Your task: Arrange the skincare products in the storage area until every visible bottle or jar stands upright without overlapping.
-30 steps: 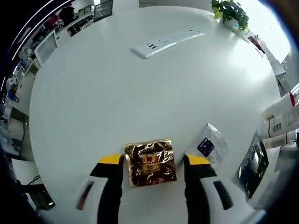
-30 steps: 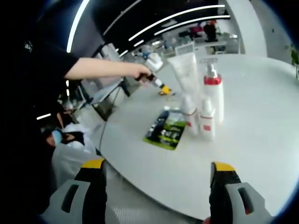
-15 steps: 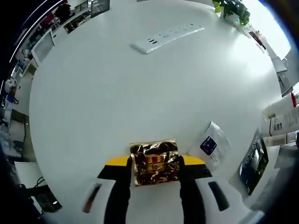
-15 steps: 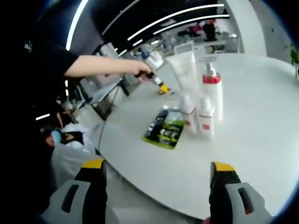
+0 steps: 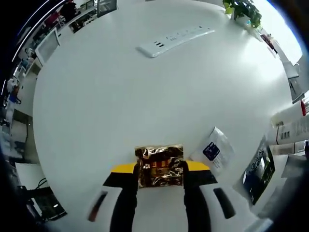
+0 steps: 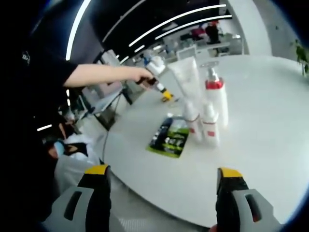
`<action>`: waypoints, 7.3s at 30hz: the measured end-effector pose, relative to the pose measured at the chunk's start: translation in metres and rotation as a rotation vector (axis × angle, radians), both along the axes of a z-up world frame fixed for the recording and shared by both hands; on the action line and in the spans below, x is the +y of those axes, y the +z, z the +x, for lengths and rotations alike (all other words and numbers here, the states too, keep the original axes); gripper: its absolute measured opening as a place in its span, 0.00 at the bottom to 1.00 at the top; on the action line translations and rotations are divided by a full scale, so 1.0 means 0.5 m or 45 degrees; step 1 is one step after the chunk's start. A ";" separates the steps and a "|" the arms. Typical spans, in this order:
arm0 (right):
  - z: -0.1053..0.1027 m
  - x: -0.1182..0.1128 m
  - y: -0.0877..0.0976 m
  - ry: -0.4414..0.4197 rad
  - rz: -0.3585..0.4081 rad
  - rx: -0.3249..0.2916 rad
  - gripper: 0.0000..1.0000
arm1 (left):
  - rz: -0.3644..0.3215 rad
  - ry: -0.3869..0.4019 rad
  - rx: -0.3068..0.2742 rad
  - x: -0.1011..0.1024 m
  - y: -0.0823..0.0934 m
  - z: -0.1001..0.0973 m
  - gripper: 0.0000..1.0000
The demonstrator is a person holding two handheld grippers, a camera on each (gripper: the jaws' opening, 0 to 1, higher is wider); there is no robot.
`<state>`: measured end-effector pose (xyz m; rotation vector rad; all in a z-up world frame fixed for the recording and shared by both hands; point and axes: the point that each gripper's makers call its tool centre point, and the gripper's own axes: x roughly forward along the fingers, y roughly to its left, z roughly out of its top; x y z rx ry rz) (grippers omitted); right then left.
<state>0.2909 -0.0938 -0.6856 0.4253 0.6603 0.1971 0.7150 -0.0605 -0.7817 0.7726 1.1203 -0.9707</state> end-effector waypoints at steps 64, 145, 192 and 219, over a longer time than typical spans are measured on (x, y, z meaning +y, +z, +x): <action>0.012 0.030 0.041 0.126 -0.079 -0.156 0.94 | 0.057 0.128 -0.025 0.132 0.107 -0.158 0.39; 0.009 0.011 0.005 0.075 -0.100 -0.042 0.93 | 0.109 0.006 0.110 0.146 -0.001 -0.137 0.40; 0.005 0.043 0.026 0.217 -0.235 -0.148 0.93 | 0.003 0.580 0.207 0.154 0.035 -0.342 0.39; 0.007 0.047 0.026 0.249 -0.224 -0.147 0.92 | -0.005 0.687 0.248 0.125 -0.004 -0.356 0.43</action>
